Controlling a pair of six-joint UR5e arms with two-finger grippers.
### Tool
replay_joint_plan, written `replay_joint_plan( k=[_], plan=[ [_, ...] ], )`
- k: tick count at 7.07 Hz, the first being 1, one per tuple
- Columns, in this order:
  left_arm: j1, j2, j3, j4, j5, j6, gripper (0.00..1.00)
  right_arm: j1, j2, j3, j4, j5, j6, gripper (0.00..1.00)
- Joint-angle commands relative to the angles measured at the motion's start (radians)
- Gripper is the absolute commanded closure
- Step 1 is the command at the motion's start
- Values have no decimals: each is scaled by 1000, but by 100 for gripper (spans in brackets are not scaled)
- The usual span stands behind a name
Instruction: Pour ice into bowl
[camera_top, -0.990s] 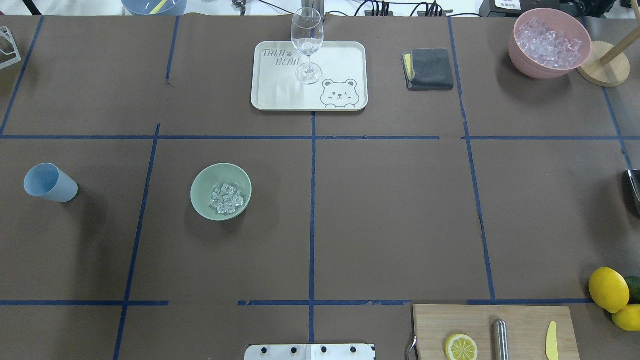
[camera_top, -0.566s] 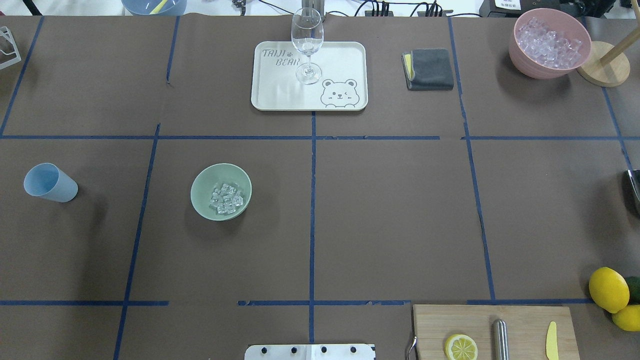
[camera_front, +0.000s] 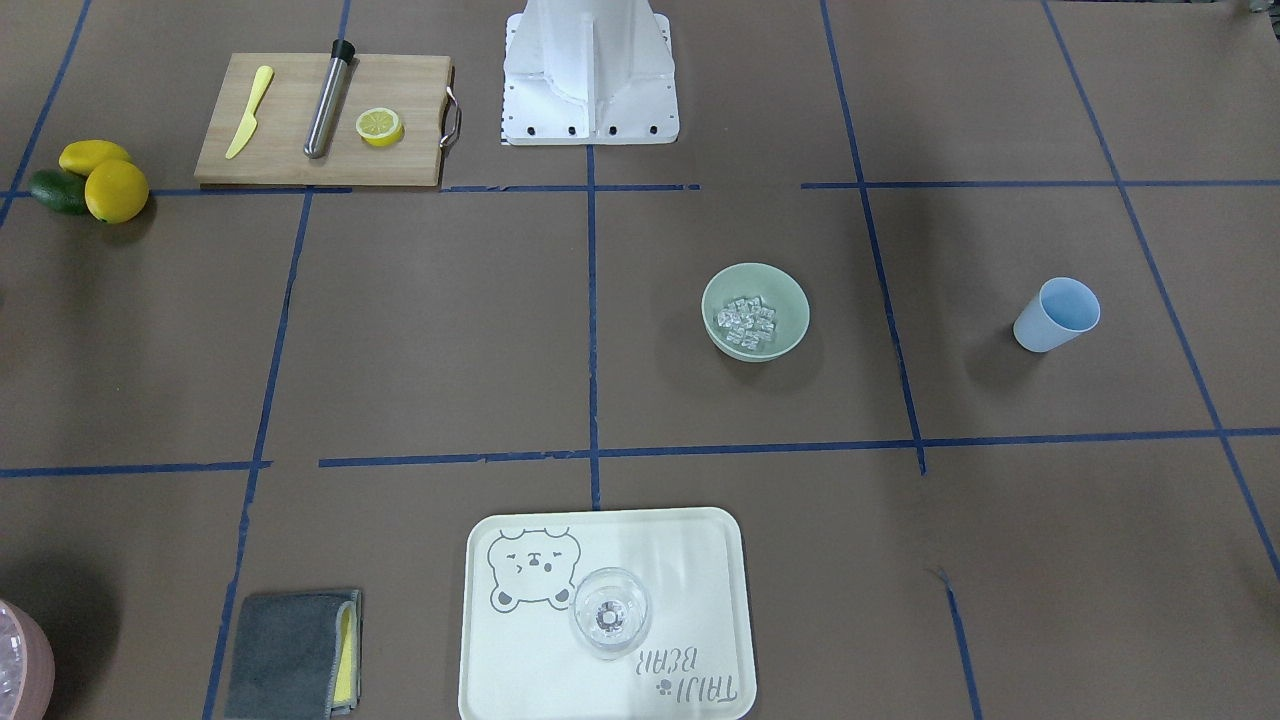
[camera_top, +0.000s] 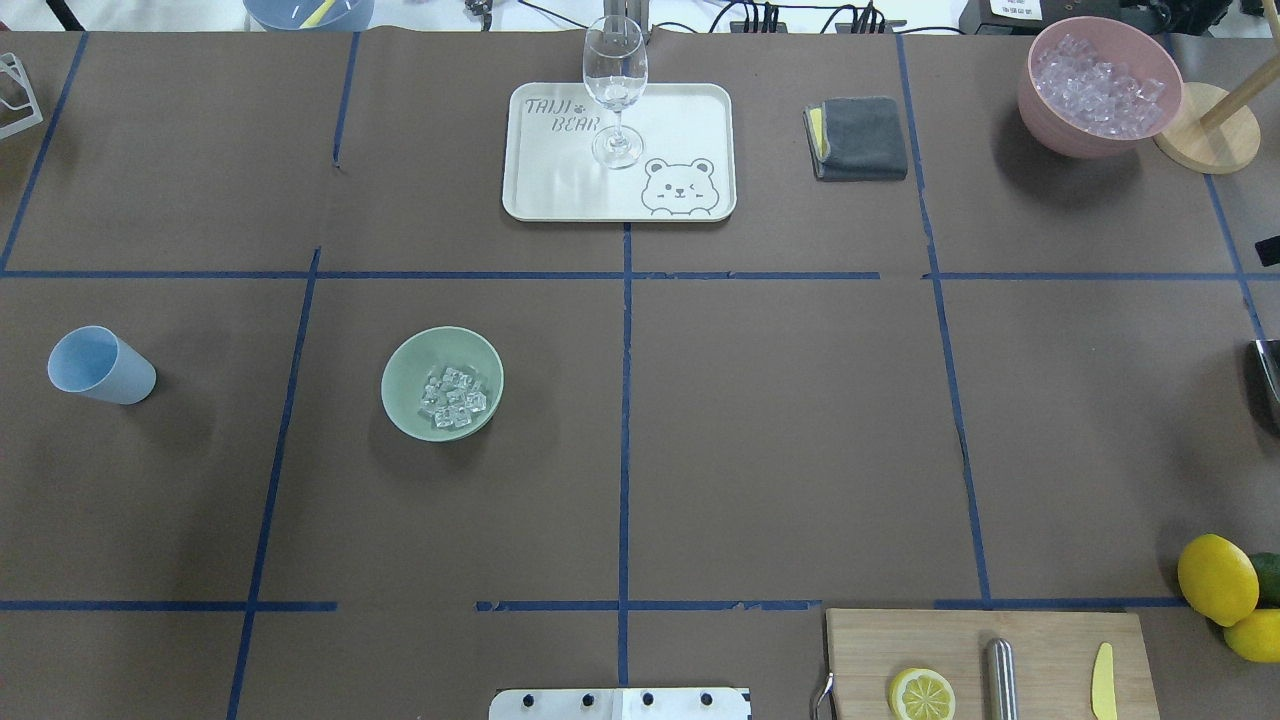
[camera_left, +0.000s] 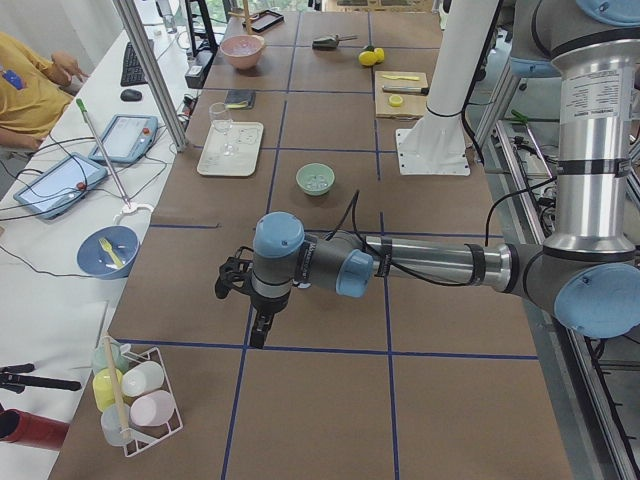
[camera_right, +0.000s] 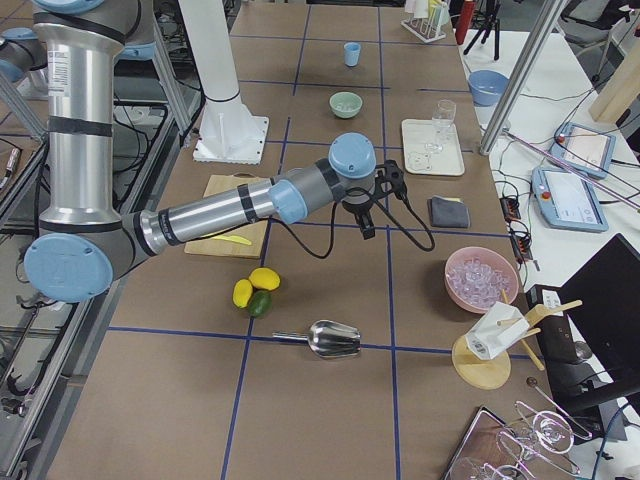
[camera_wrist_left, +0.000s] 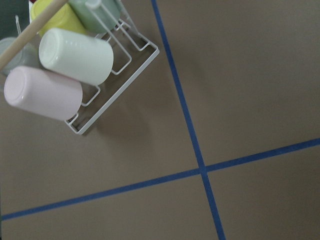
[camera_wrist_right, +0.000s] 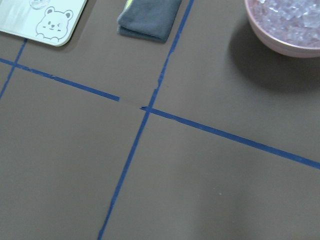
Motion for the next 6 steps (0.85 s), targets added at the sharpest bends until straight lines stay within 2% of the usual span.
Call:
replay_joint_plan(
  k=[1, 3, 4, 5, 6],
  plan=[
    [-28, 32, -19, 41, -69, 19, 0, -272, 136, 62, 6, -185, 298, 0],
    [-26, 29, -22, 32, -69, 17, 0, -527, 401, 51, -81, -329, 631, 0],
    [-26, 28, -22, 27, -69, 17, 0, -628, 541, 25, -180, -434, 736, 0],
    [-25, 25, -24, 27, -67, 17, 0, -710, 671, -45, -254, -553, 788, 0],
    [-25, 20, -24, 27, -69, 17, 0, -775, 811, -199, -263, -659, 872, 0]
  ],
)
